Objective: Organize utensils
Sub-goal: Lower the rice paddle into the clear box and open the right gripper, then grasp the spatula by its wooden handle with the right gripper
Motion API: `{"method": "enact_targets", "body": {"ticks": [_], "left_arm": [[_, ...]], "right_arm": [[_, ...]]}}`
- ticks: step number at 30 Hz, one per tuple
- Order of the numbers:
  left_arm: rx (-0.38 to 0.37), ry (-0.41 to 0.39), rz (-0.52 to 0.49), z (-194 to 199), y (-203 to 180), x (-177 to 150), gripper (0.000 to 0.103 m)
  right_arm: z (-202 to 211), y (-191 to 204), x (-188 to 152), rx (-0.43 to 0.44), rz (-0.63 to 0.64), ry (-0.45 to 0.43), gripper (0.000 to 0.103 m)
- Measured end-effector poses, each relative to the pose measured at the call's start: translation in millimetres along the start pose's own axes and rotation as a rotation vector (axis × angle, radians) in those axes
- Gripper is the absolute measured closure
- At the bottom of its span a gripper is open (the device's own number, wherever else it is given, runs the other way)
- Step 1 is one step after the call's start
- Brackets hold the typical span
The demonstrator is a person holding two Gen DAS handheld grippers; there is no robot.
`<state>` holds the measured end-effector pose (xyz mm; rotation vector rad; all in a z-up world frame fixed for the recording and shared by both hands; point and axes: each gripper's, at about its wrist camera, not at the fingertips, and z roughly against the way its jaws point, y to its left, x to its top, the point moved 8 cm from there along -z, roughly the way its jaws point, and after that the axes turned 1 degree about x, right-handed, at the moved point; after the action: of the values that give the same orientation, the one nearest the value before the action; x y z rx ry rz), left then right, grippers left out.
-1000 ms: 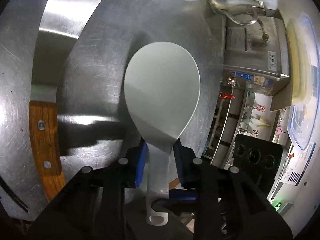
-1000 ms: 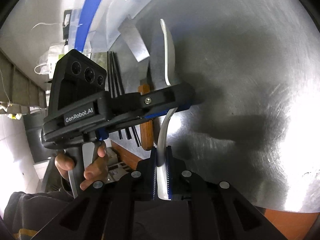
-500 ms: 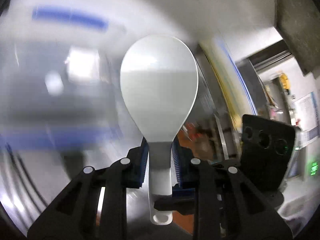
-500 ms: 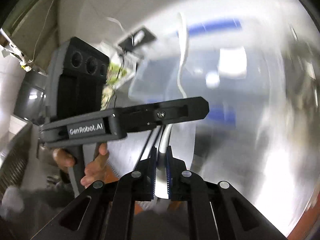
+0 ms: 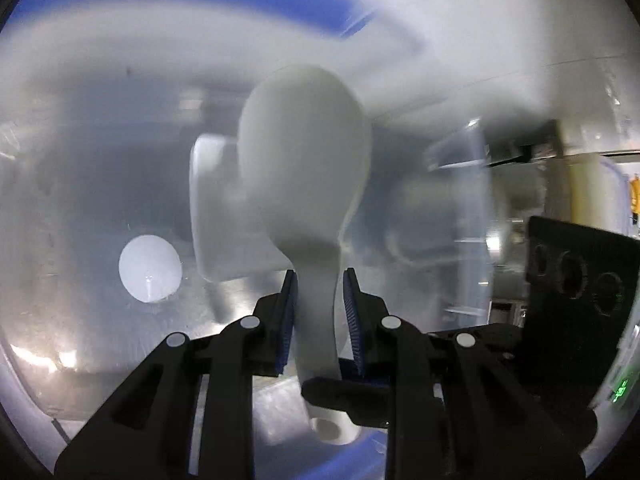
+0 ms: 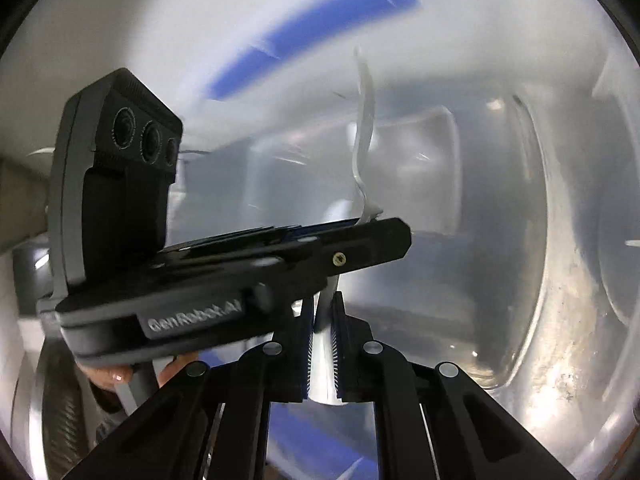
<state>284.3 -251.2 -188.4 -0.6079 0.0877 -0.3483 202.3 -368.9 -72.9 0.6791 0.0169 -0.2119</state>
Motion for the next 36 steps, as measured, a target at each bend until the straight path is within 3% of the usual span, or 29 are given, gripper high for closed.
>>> {"method": "enact_targets", "body": {"ticks": [6,8,10,14,16,17,18,19,21,23,26,29,31,33,35,36], "left_arm": [[0.06,0.048,-0.015,-17,10,-5,0.08],[0.113,0.035,-0.036,-15,10,-6,0.073],[0.18,-0.011,-0.057,-4,9,-9,0.052],[0.242,-0.142,-0.122,43,-1,-19,0.048],[0.246,-0.248,-0.181,82,-12,-41,0.036],[0.254,-0.31,-0.213,104,-17,-58,0.032],[0.266,-0.383,-0.249,128,-22,-79,0.025],[0.267,-0.419,-0.265,139,-27,-89,0.018],[0.26,-0.47,-0.272,162,-21,-129,0.01],[0.248,-0.457,-0.247,169,-14,-150,0.008],[0.275,-0.376,-0.157,144,30,-190,0.008],[0.303,-0.288,-0.093,105,54,-222,0.008],[0.267,-0.238,-0.026,89,68,-236,0.008],[0.218,-0.219,0.039,83,78,-245,0.008],[0.179,-0.223,0.083,80,86,-247,0.008],[0.171,-0.232,0.089,80,87,-246,0.008]], "right_arm": [[-27,-28,-2,-0.149,-0.04,0.062,0.089],[-27,-28,-5,-0.183,-0.038,0.056,0.088],[-16,-19,-8,-0.214,0.005,0.024,0.088],[39,21,-33,-0.273,0.171,-0.114,0.088],[69,51,-66,-0.25,0.268,-0.189,0.069],[80,64,-83,-0.228,0.303,-0.215,0.043],[88,74,-103,-0.208,0.338,-0.239,0.033],[90,83,-128,-0.197,0.379,-0.249,0.033],[67,77,-175,-0.203,0.379,-0.178,0.033],[37,62,-207,-0.196,0.32,-0.089,0.033],[-25,26,-261,-0.215,0.177,0.061,0.035],[-51,11,-290,-0.237,0.097,0.098,0.037],[-63,10,-296,-0.277,0.09,0.095,0.037],[-78,22,-273,-0.325,0.081,0.096,0.037],[-91,23,-272,-0.359,0.076,0.096,0.045],[-96,22,-272,-0.371,0.072,0.101,0.056]]}}
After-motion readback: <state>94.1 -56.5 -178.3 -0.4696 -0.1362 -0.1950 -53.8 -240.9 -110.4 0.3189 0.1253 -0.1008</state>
